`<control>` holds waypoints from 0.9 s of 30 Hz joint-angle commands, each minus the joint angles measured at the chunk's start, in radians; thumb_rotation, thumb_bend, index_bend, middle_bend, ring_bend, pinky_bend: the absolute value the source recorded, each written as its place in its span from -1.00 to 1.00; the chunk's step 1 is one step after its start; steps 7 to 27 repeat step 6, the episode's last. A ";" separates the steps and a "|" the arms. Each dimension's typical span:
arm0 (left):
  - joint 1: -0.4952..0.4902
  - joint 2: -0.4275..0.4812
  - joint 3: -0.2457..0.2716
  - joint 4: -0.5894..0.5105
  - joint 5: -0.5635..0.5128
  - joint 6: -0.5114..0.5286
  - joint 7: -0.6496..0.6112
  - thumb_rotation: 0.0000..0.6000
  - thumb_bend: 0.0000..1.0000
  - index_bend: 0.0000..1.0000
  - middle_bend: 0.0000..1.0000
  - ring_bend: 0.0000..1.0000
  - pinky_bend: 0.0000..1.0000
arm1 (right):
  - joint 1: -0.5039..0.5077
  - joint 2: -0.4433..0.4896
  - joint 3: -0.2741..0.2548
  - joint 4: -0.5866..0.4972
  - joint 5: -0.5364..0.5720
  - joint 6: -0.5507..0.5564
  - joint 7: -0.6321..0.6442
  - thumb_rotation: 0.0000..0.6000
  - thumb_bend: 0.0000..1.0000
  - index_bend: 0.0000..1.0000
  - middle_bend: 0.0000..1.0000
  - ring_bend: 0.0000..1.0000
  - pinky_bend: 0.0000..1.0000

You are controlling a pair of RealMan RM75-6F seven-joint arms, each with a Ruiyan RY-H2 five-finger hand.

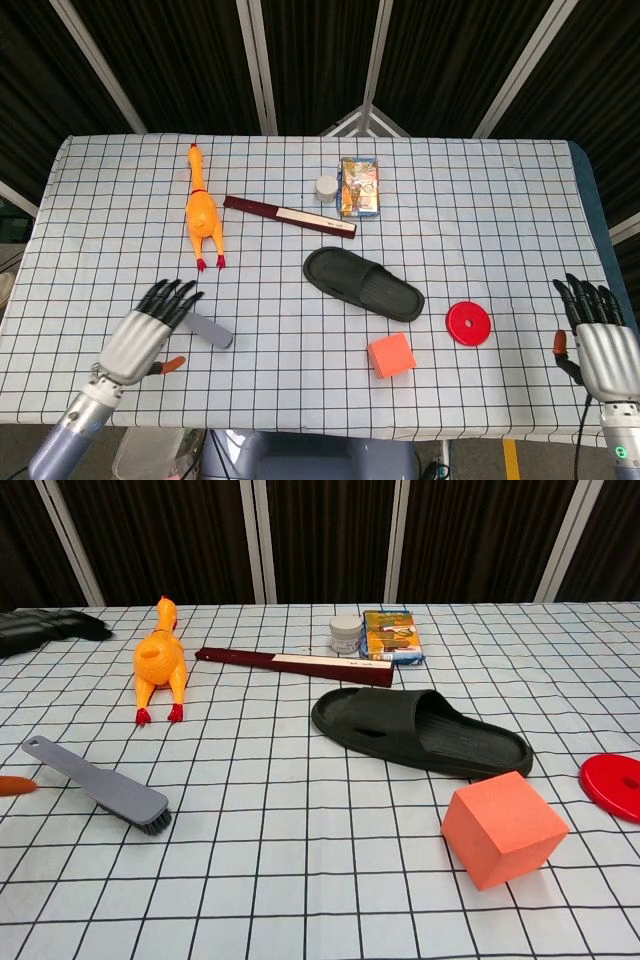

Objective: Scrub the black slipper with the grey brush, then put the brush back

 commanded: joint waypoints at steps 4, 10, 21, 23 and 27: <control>0.262 -0.013 0.003 0.215 0.046 0.282 -0.125 1.00 -1.00 -1.00 -1.00 -1.00 -0.97 | -0.092 -0.024 -0.016 0.083 0.010 0.011 0.111 1.00 0.19 -1.00 -1.00 -1.00 -1.00; 0.264 -0.019 -0.009 0.241 0.045 0.274 -0.137 1.00 -1.00 -1.00 -1.00 -1.00 -0.97 | -0.097 -0.027 -0.006 0.092 -0.003 0.024 0.106 1.00 0.08 -1.00 -1.00 -1.00 -1.00; 0.264 -0.019 -0.009 0.241 0.045 0.274 -0.137 1.00 -1.00 -1.00 -1.00 -1.00 -0.97 | -0.097 -0.027 -0.006 0.092 -0.003 0.024 0.106 1.00 0.08 -1.00 -1.00 -1.00 -1.00; 0.264 -0.019 -0.009 0.241 0.045 0.274 -0.137 1.00 -1.00 -1.00 -1.00 -1.00 -0.97 | -0.097 -0.027 -0.006 0.092 -0.003 0.024 0.106 1.00 0.08 -1.00 -1.00 -1.00 -1.00; 0.264 -0.019 -0.009 0.241 0.045 0.274 -0.137 1.00 -1.00 -1.00 -1.00 -1.00 -0.97 | -0.097 -0.027 -0.006 0.092 -0.003 0.024 0.106 1.00 0.08 -1.00 -1.00 -1.00 -1.00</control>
